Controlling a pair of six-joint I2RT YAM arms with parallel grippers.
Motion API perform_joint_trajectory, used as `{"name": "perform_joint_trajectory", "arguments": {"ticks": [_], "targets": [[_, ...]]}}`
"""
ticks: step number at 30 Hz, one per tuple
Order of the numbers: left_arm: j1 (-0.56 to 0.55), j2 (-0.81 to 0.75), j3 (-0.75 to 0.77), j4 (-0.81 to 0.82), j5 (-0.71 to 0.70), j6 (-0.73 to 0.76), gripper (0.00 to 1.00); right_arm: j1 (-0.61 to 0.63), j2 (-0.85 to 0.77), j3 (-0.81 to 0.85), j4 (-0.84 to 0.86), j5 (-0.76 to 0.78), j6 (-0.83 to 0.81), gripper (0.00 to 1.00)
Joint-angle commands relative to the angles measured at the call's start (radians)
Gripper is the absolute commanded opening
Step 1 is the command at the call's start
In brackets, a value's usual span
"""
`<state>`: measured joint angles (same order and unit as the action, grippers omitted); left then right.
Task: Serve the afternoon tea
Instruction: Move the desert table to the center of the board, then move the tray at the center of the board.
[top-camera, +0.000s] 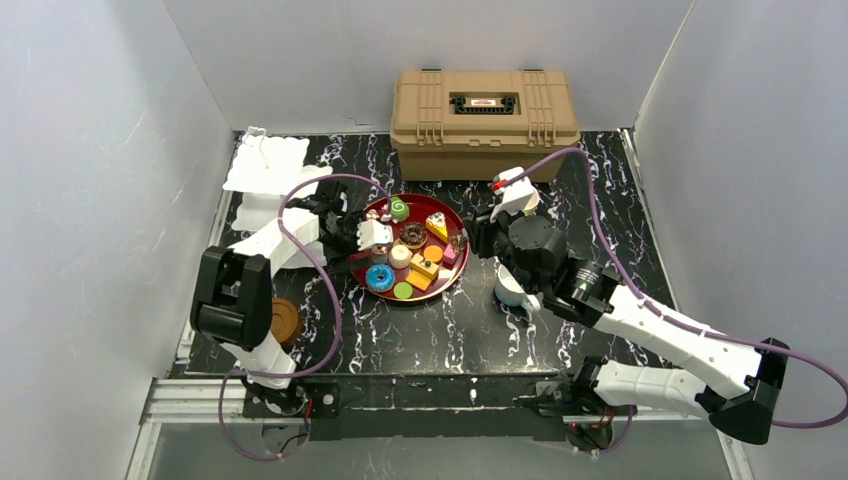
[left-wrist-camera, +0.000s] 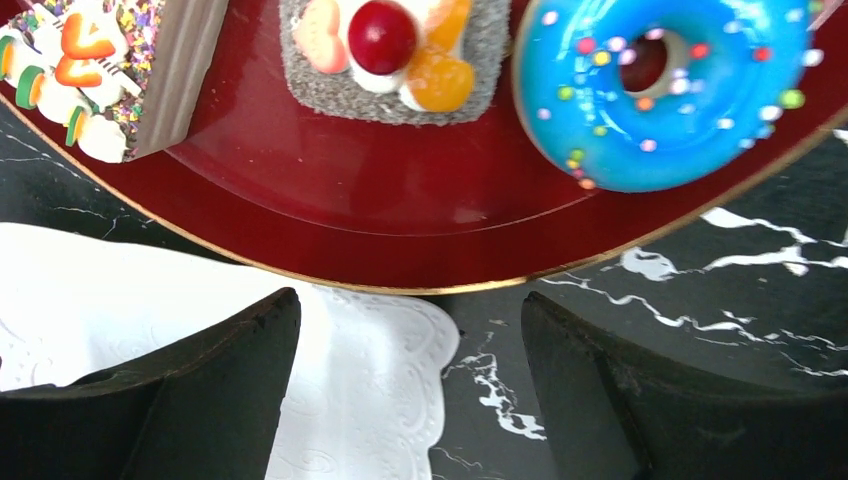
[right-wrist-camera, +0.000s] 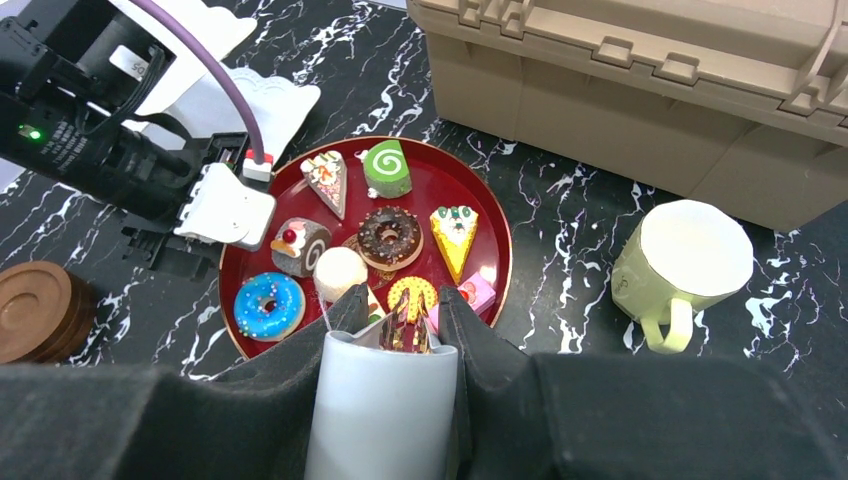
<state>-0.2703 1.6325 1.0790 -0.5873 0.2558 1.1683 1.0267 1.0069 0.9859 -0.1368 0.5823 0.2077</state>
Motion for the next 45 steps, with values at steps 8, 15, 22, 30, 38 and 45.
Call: {"name": "perform_joint_trajectory", "arguments": {"ticks": [8,15,22,30,38,45], "targets": [[-0.014,0.056,0.014,0.113,-0.019,-0.012,0.77,-0.006,-0.030,0.050,0.052,0.033,0.002,0.34],[-0.077,0.046,-0.005,0.178,0.017,-0.064,0.74,-0.010,-0.029,0.044,0.051,0.041,-0.002,0.34],[-0.112,0.063,0.013,0.175,0.047,-0.071,0.74,-0.015,-0.034,0.030,0.048,0.058,-0.001,0.34],[-0.155,0.035,0.064,0.102,0.152,-0.178,0.74,-0.019,-0.039,0.028,0.040,0.079,-0.002,0.34],[-0.049,0.028,0.159,-0.007,0.108,0.006,0.77,-0.024,-0.026,0.041,0.036,0.061,-0.007,0.35],[-0.002,0.164,0.243,0.087,-0.038,0.018,0.71,-0.025,-0.039,0.031,0.042,0.054,0.004,0.34]]}}
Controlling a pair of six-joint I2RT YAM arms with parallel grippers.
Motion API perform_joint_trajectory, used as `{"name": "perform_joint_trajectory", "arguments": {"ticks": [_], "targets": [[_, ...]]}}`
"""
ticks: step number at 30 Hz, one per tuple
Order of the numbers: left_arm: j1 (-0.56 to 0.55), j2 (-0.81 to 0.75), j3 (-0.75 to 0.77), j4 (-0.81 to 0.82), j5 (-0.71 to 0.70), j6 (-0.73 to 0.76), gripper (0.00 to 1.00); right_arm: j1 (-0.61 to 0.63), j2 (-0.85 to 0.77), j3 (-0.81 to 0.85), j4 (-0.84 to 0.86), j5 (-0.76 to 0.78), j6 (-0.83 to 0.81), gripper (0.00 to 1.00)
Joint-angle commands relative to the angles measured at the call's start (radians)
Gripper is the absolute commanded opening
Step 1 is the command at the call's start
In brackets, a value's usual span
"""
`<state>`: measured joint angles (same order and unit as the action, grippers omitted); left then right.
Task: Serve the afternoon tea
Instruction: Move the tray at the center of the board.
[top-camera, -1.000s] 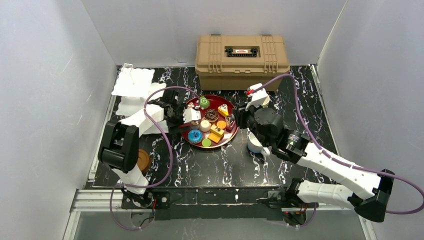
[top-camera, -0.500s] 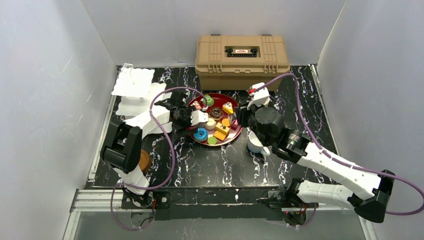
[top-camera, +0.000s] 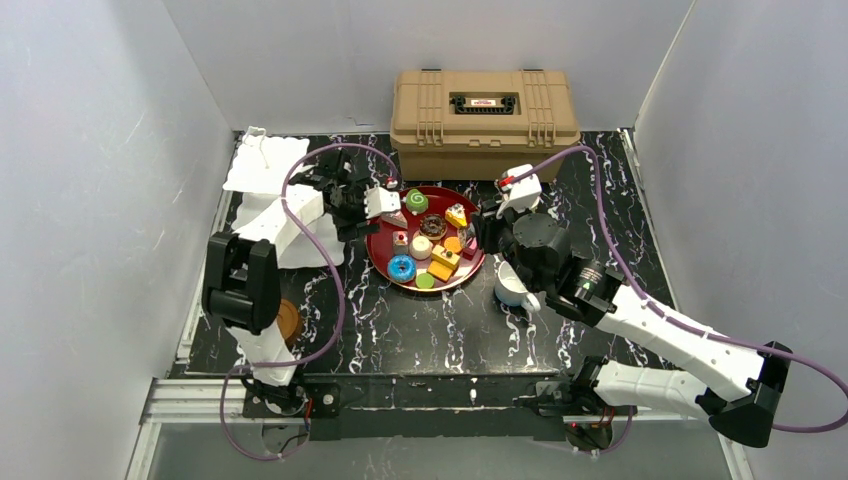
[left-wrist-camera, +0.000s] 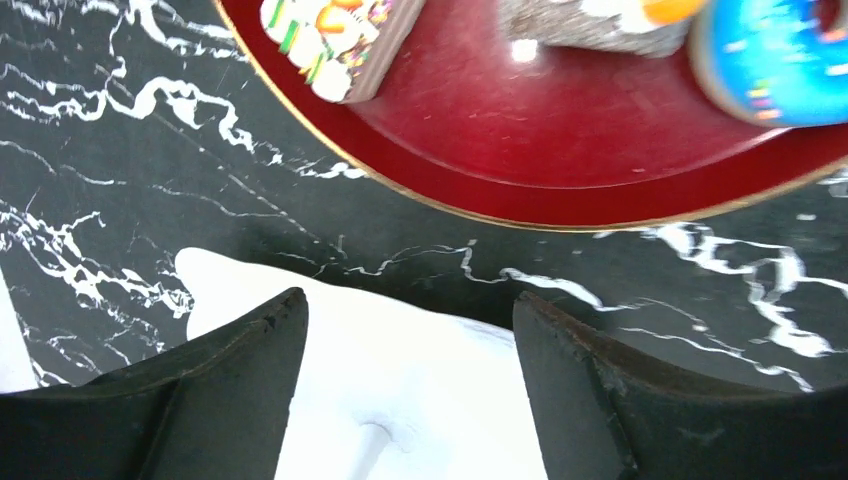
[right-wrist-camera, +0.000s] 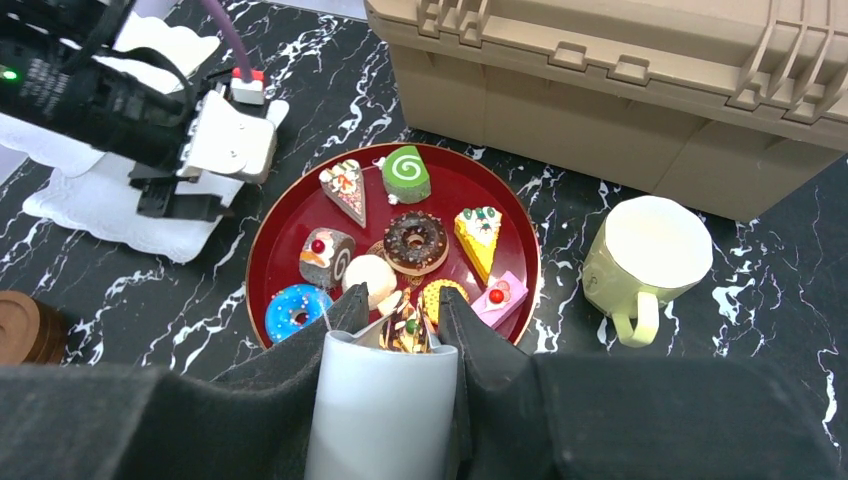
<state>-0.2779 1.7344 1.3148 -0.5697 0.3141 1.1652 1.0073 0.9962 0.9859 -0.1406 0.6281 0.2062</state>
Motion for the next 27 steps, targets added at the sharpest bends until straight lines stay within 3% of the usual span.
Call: {"name": "perform_joint_trajectory", "arguments": {"ticks": [1,3,9,13,22,27], "targets": [[0.005,0.073,0.004,0.122,-0.124,0.004,0.67,-0.006,-0.030,0.029,0.045,0.007,0.009,0.35],[0.001,0.102,0.006,0.223,-0.183,-0.053,0.59,-0.006,-0.034,0.022,0.045,0.004,0.015,0.34],[-0.016,0.157,0.016,0.411,-0.240,-0.126,0.56,-0.007,-0.034,0.009,0.060,-0.004,0.023,0.35],[-0.030,0.213,0.099,0.345,-0.256,-0.192,0.55,-0.007,-0.030,0.011,0.058,-0.014,0.031,0.35],[-0.080,0.211,0.017,0.302,-0.220,-0.246,0.56,-0.007,-0.044,0.003,0.053,-0.007,0.029,0.35],[-0.110,0.193,0.022,0.262,-0.133,-0.315,0.56,-0.009,-0.049,0.009,0.047,0.000,0.017,0.35]]}}
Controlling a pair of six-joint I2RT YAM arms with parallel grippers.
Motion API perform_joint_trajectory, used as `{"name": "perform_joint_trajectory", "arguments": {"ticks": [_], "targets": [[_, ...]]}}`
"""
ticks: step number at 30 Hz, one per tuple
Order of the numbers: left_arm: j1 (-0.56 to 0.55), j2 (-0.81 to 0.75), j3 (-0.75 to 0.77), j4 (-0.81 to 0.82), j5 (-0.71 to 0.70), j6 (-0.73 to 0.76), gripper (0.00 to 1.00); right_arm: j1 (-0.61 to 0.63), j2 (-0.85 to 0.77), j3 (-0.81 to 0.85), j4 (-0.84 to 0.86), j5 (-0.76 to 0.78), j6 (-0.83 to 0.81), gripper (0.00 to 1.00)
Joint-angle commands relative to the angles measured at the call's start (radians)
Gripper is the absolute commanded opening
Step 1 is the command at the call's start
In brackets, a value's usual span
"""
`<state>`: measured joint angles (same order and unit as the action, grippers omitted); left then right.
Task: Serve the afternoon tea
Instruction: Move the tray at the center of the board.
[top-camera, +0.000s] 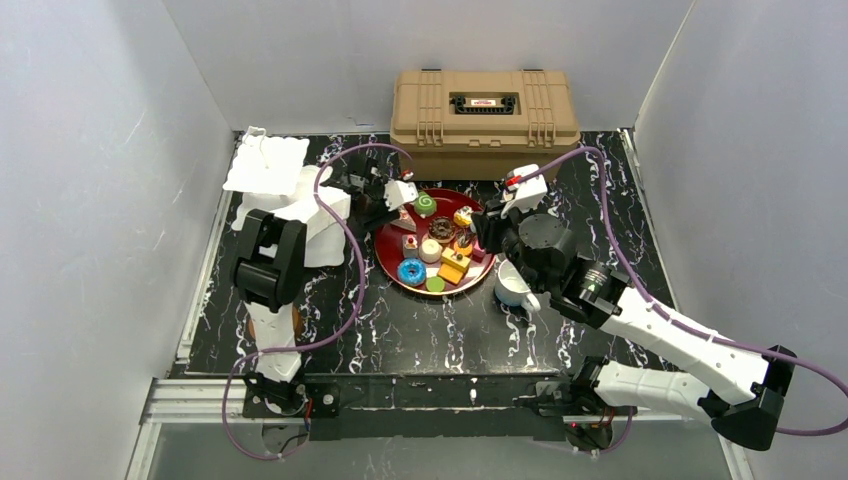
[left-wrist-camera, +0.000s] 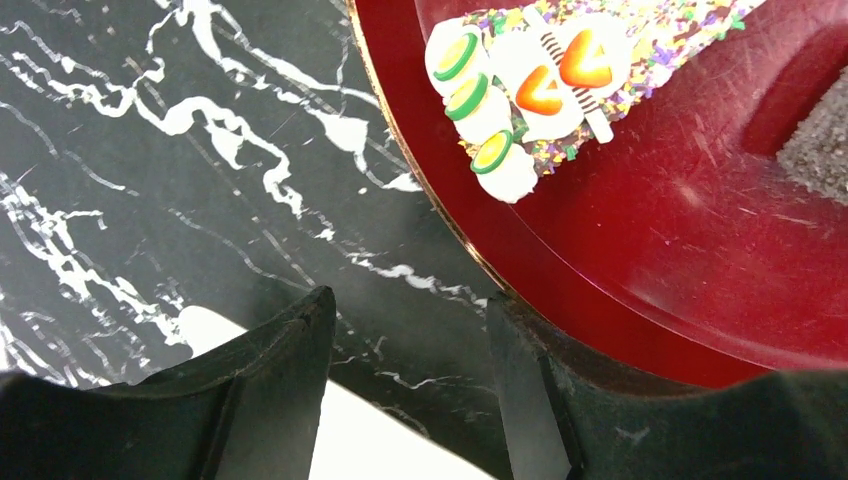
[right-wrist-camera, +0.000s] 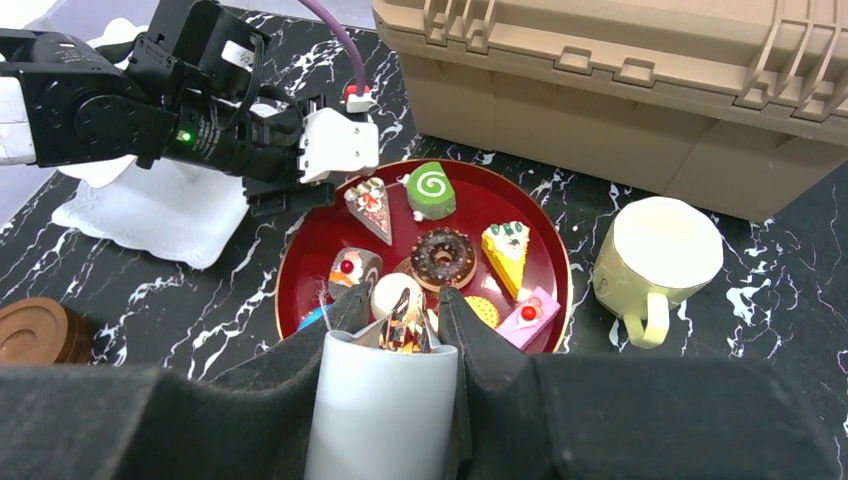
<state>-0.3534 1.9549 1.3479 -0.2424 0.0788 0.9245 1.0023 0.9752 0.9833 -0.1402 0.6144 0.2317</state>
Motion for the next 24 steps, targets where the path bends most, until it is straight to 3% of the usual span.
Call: {"name": "perform_joint_trajectory", "arguments": {"ticks": [1,15,21,24], "targets": [[-0.046,-0.037,-0.014,-0.071,0.117,-0.081,0.56,-0.005,-0.028,0.012,0.046,0.015,-0.009,0.35],[-0.211,-0.054,0.000,-0.097,0.179,-0.159,0.56,-0.008,-0.039,0.000,0.042,0.019,-0.003,0.35],[-0.225,-0.046,0.035,-0.124,0.179,-0.186,0.56,-0.010,-0.047,-0.001,0.034,0.030,-0.006,0.35],[-0.224,-0.101,0.035,-0.179,0.165,-0.187,0.61,-0.011,-0.053,0.001,0.028,0.034,-0.013,0.35]]}}
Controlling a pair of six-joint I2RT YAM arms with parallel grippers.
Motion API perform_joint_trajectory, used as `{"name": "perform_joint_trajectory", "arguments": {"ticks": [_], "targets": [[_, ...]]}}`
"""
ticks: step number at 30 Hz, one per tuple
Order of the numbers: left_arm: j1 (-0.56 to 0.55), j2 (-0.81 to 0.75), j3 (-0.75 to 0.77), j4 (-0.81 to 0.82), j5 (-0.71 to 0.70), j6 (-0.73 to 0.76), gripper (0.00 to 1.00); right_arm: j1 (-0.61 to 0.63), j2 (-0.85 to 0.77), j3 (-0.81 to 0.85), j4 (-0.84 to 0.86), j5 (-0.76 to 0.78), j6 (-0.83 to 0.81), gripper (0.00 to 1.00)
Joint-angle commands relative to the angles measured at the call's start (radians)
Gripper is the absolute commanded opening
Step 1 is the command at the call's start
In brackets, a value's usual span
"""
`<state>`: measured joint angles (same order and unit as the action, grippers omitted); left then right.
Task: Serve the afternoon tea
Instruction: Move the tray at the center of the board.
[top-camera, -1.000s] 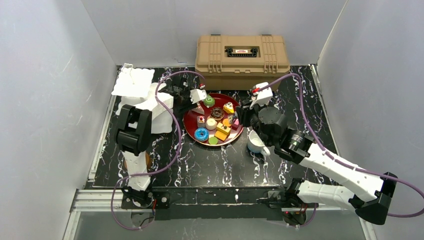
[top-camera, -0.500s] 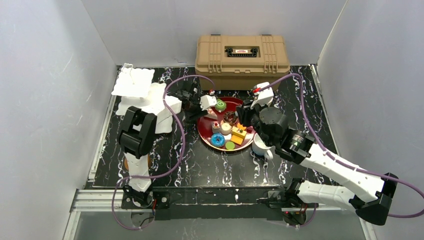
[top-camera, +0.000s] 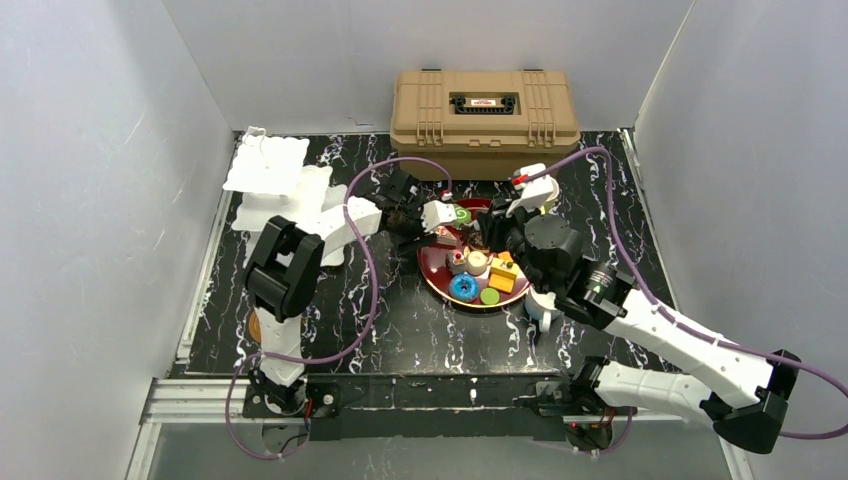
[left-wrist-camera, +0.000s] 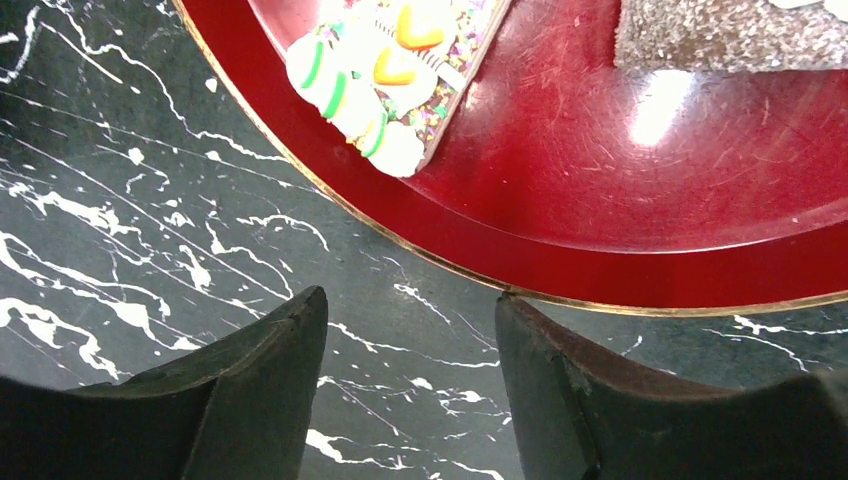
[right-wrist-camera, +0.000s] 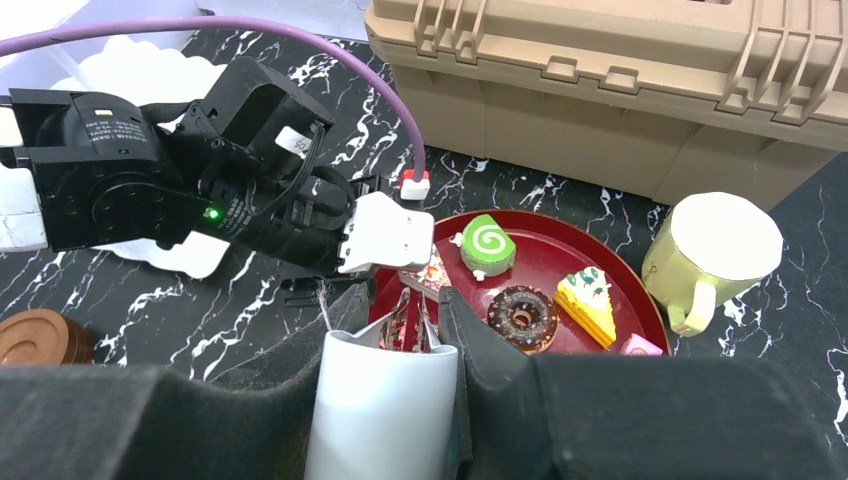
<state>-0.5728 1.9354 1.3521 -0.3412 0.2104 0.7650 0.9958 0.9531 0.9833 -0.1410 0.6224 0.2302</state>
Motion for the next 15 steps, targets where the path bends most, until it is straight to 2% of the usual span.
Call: {"name": "perform_joint_trajectory", "arguments": {"ticks": [1,7,10,13,15], "targets": [[-0.004,-0.120,0.033,-0.108,0.028,-0.029,0.65,-0.005,-0.034,0.003,0.027,0.026,-0.013,0.35],[0.031,-0.330,0.122,-0.381,0.015,-0.104,0.88,-0.006,-0.068,0.004,0.010,0.026,-0.019,0.35],[0.043,-0.443,0.168,-0.493,0.020,-0.121,0.94,-0.006,-0.092,0.008,-0.008,0.029,-0.022,0.35],[0.044,-0.532,0.261,-0.614,0.007,-0.159,0.95,-0.006,-0.112,0.016,-0.030,0.036,-0.030,0.35],[0.044,-0.588,0.324,-0.648,-0.051,-0.194,0.94,-0.006,-0.121,0.022,-0.040,0.036,-0.036,0.35]]}}
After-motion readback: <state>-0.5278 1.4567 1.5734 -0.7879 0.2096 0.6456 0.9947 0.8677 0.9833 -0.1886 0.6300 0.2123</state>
